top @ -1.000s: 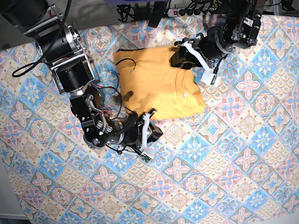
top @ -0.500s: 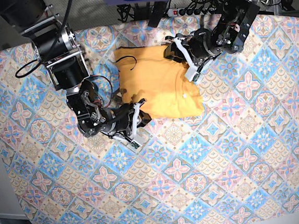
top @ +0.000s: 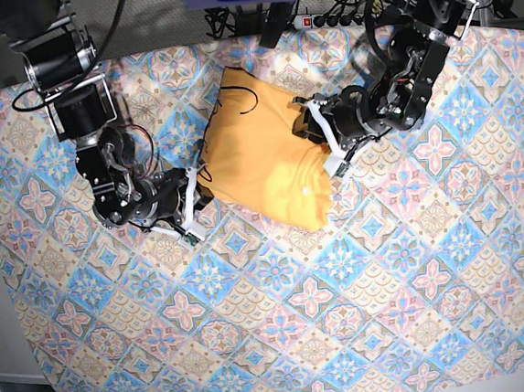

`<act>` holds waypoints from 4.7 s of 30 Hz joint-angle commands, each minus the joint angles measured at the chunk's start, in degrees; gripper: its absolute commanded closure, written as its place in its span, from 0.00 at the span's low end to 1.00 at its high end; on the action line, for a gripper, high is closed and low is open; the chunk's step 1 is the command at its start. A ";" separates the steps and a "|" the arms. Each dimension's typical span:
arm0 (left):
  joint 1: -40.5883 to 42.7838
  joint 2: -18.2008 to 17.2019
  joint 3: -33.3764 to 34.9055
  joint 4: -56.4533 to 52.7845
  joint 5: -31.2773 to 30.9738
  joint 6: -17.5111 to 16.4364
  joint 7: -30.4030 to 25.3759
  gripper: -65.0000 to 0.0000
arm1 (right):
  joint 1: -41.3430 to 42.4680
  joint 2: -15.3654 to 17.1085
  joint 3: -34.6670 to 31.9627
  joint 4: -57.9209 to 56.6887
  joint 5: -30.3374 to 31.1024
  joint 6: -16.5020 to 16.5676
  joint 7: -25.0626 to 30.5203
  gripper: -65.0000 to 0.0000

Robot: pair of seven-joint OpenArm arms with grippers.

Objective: Fold the T-shirt properly
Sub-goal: 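Grasp the folded bundle's sides with both grippers, then drag the folded shirt with the right gripper across the cloth and flatten it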

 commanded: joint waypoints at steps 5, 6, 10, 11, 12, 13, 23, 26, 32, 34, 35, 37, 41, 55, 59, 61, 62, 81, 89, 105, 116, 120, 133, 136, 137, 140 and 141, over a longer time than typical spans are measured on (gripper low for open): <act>-5.06 3.37 -0.35 -3.96 7.17 1.40 -0.32 0.69 | -2.80 3.21 0.30 7.97 0.83 0.47 -0.92 0.88; -6.12 4.25 -0.35 -4.93 8.05 1.31 -0.32 0.69 | -3.59 3.74 0.30 9.20 0.83 0.47 -1.19 0.88; -9.37 6.80 -0.35 -7.12 11.39 1.31 -0.41 0.69 | -6.94 5.85 0.30 14.30 0.83 0.47 -1.28 0.88; -10.07 6.97 -0.35 -7.12 12.27 1.31 -0.41 0.69 | -7.64 6.29 0.30 15.18 0.83 0.47 -1.28 0.89; -10.78 7.33 -0.35 -7.12 13.06 1.31 -0.59 0.69 | -8.34 6.55 0.48 15.88 0.83 0.47 -1.28 0.89; -11.39 7.68 -0.26 -7.12 13.85 1.31 -1.29 0.69 | -9.13 6.90 1.18 16.58 0.83 0.47 -1.28 0.89; -15.26 9.17 -0.53 -9.06 15.52 1.49 -3.14 0.69 | -16.25 8.31 8.13 23.62 0.83 0.47 -1.28 0.89; -15.17 8.82 -0.61 -7.91 15.43 1.57 -3.23 0.69 | -16.78 8.48 8.13 27.48 0.83 0.47 -1.19 0.89; -12.36 7.06 -3.07 -1.76 15.08 1.57 -1.03 0.69 | -20.03 8.48 10.94 35.84 0.83 0.47 -1.19 0.89; -9.28 6.62 -6.33 3.51 15.17 1.57 0.73 0.69 | -20.91 8.40 10.85 38.21 1.01 0.47 -1.19 0.89; -7.17 6.45 -8.26 6.24 15.43 1.57 1.87 0.69 | -21.35 8.31 10.59 39.35 1.01 0.47 -1.19 0.89; -4.01 5.57 -11.95 9.93 15.26 1.57 3.81 0.69 | -21.62 7.78 9.62 41.37 1.09 0.47 -1.19 0.89; 1.36 5.30 -17.67 11.43 15.52 1.57 4.51 0.69 | -21.09 6.81 4.70 42.87 1.09 0.47 -1.19 0.89; -2.86 10.31 -21.71 -8.09 15.70 1.57 -3.14 0.69 | -19.24 0.84 -3.13 42.60 1.09 0.56 -1.28 0.89; -7.08 12.16 -18.90 -14.77 15.70 1.57 -5.86 0.69 | -19.51 0.84 -3.13 42.78 1.09 0.56 -1.28 0.89; -9.19 12.42 -16.53 -17.50 15.70 1.57 -7.09 0.69 | -19.59 0.84 -3.13 42.78 1.09 0.56 -1.28 0.89; -10.16 12.60 -15.21 -19.17 15.61 1.57 -7.80 0.69 | -19.59 0.84 -3.13 42.78 1.09 0.56 -1.28 0.89; -7.35 6.80 -12.57 -8.53 15.34 1.66 -7.71 0.69 | -19.07 -3.38 -5.94 40.49 1.18 0.56 -1.28 0.88; 2.15 4.34 -26.55 1.14 15.43 1.57 -5.07 0.69 | -13.26 -8.04 -13.24 31.35 1.09 0.56 -0.92 0.88; 12.26 3.99 -32.79 10.90 15.08 1.49 -4.37 0.69 | -7.46 -16.57 -12.80 8.58 0.83 0.20 4.00 0.89; 12.26 4.07 -32.79 10.90 14.99 1.49 -4.46 0.69 | -7.37 -14.90 -7.43 1.20 0.74 -1.82 9.62 0.89; 12.35 4.07 -32.79 10.90 14.99 1.40 -4.46 0.69 | -7.37 -13.23 -1.81 1.20 0.74 -1.82 9.62 0.89; 12.79 4.07 -32.79 10.99 14.99 1.31 -4.72 0.69 | -6.23 -5.41 6.02 1.20 0.74 -1.82 9.54 0.89; 12.79 4.07 -32.79 10.99 14.99 1.22 -4.72 0.69 | -5.09 -3.03 6.02 1.11 0.74 -1.82 9.54 0.89; 12.79 4.07 -32.79 10.99 14.99 1.22 -4.72 0.69 | -5.00 -2.24 6.02 1.11 0.74 -1.82 9.54 0.89; 12.79 4.07 -32.79 10.99 14.99 1.22 -4.72 0.69 | -4.03 0.05 6.02 1.11 0.74 -1.82 9.54 0.89; 12.79 4.07 -32.79 10.99 14.99 1.22 -4.72 0.69 | -3.77 0.75 6.02 1.11 0.74 -1.82 9.54 0.89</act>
